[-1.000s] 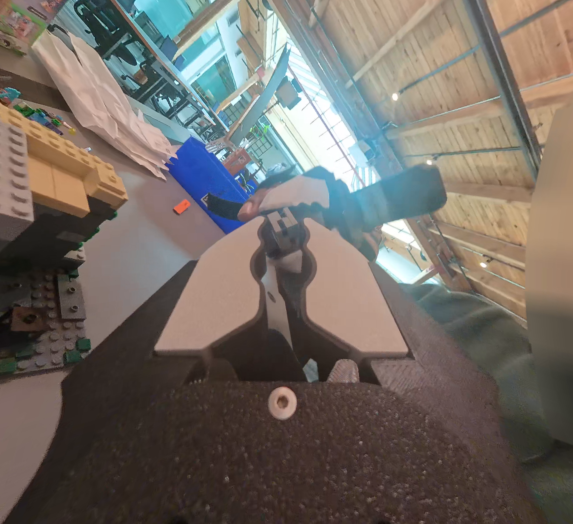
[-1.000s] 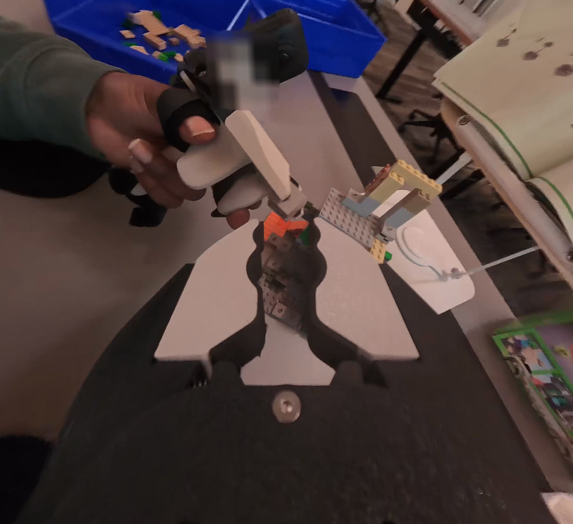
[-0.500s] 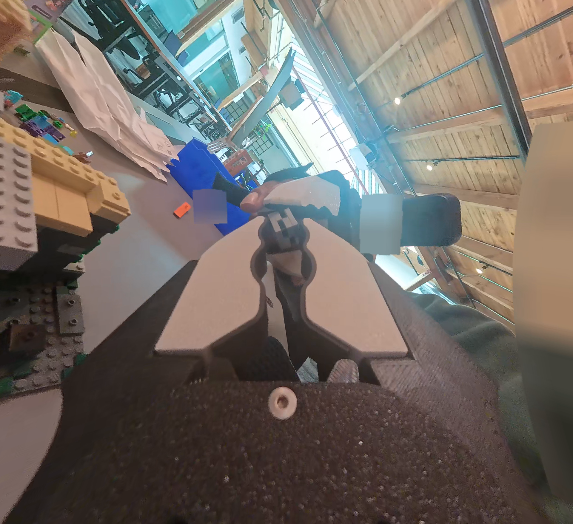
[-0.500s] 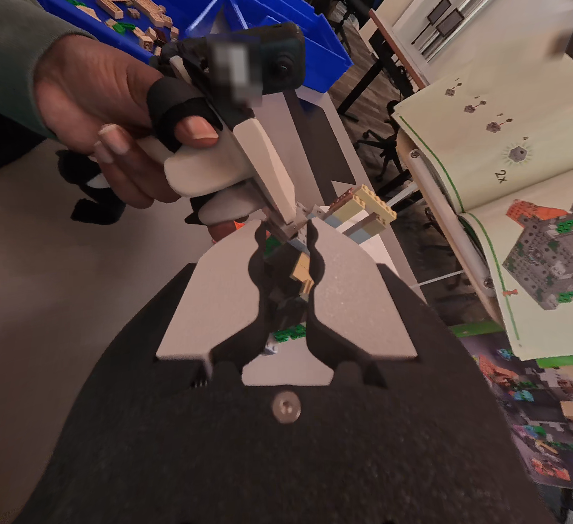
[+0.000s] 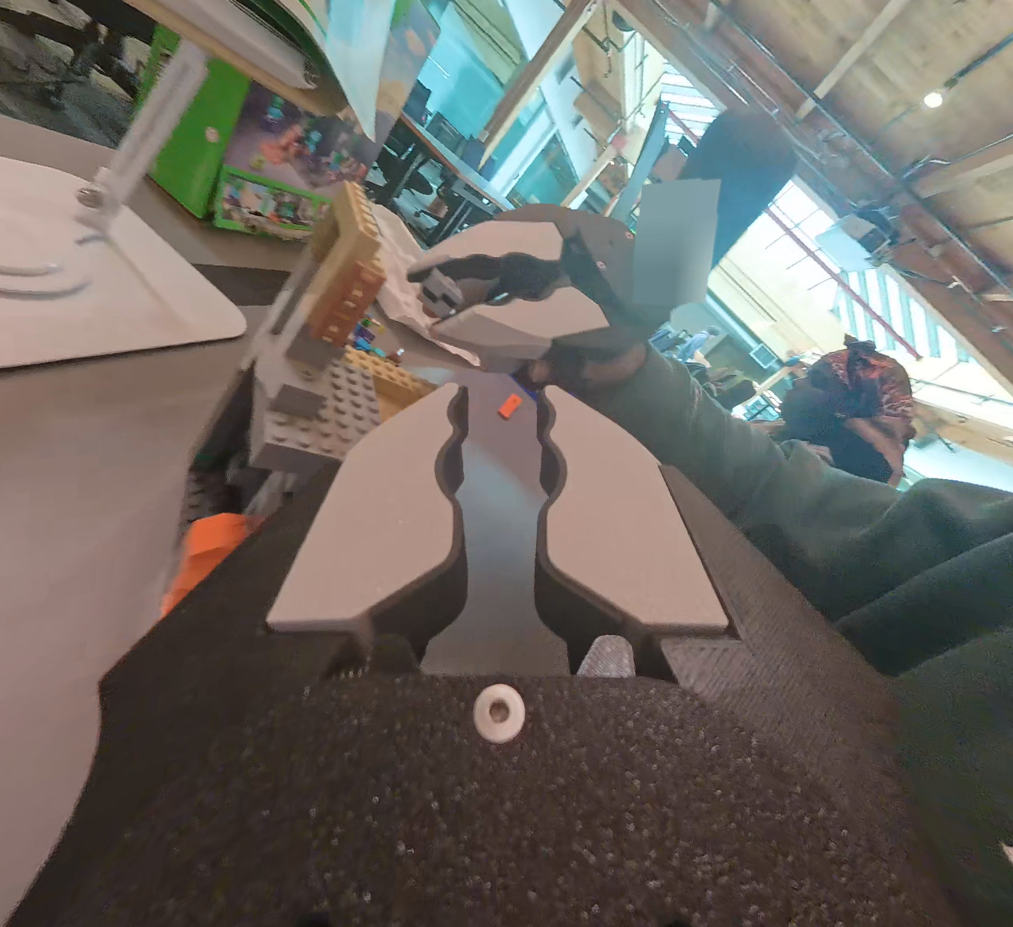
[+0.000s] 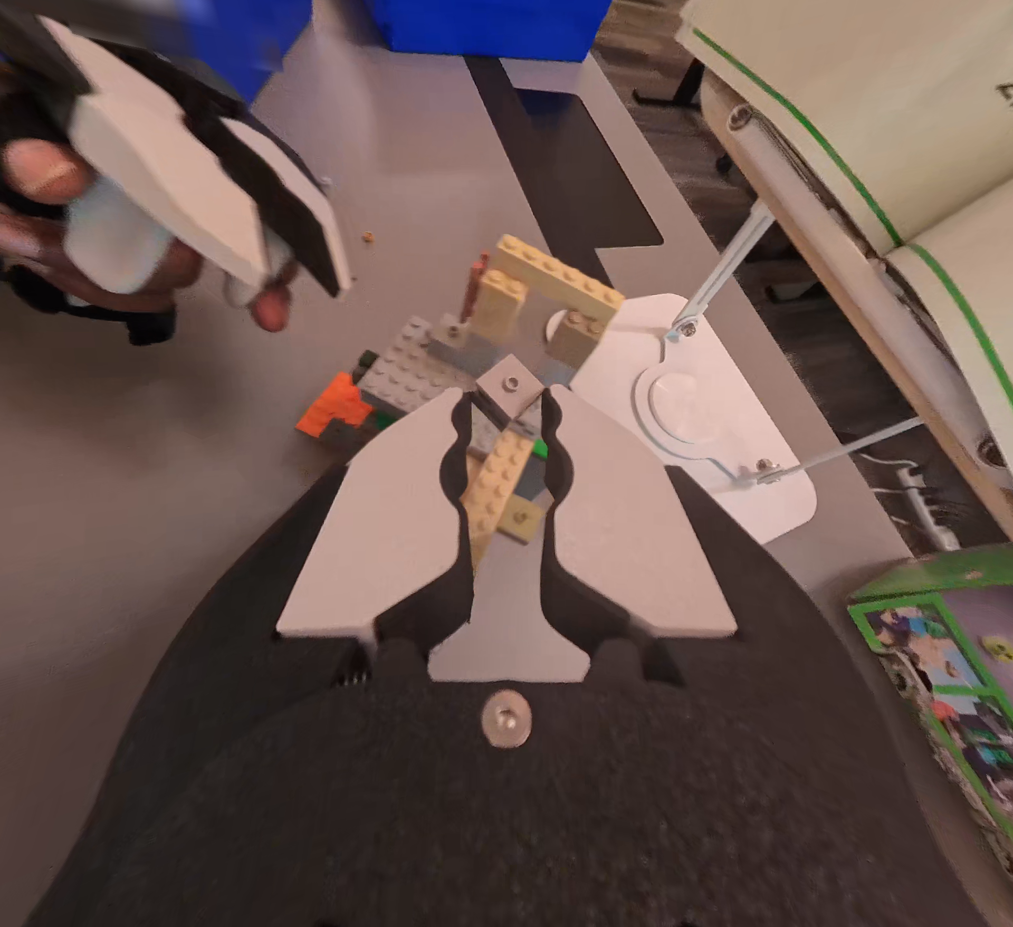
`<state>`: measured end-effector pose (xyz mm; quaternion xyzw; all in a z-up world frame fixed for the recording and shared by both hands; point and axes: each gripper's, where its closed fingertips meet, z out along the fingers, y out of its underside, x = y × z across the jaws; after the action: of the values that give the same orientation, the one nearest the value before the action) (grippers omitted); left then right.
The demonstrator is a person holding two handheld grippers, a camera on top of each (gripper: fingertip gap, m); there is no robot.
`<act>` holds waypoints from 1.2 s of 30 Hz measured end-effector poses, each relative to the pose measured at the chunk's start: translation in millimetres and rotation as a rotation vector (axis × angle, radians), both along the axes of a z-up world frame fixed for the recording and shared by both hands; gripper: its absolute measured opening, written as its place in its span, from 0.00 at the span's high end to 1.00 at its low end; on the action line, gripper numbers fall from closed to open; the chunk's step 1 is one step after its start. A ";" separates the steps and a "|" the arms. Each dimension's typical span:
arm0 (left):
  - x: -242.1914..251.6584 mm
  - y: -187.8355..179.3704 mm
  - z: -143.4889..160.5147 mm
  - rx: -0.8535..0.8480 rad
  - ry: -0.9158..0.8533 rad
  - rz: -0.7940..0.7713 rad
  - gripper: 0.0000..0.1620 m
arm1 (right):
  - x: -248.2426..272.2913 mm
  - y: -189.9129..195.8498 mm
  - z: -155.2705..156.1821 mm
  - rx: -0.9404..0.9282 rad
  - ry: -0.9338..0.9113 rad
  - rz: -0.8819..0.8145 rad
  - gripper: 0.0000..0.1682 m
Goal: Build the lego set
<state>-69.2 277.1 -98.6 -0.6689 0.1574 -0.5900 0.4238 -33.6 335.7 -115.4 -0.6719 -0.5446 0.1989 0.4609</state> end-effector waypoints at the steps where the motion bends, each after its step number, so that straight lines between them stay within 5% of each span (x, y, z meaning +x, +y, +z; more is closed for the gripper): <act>1: -3.5 2.0 -1.3 0.004 0.003 0.011 0.86 | -1.2 7.8 -4.9 -0.016 -0.012 0.003 0.86; 23: -7.2 2.2 -5.8 0.024 0.011 -0.006 0.87 | -11.0 19.1 -36.6 -0.131 -0.114 0.195 0.83; 36: -4.1 0.9 -6.4 0.022 0.010 -0.019 0.87 | -12.2 22.1 -34.4 -0.146 -0.127 0.143 0.85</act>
<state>-73.3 278.0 -105.0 -0.6657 0.1721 -0.5889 0.4247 -45.9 357.8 -149.8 -0.6744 -0.6033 0.2271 0.3601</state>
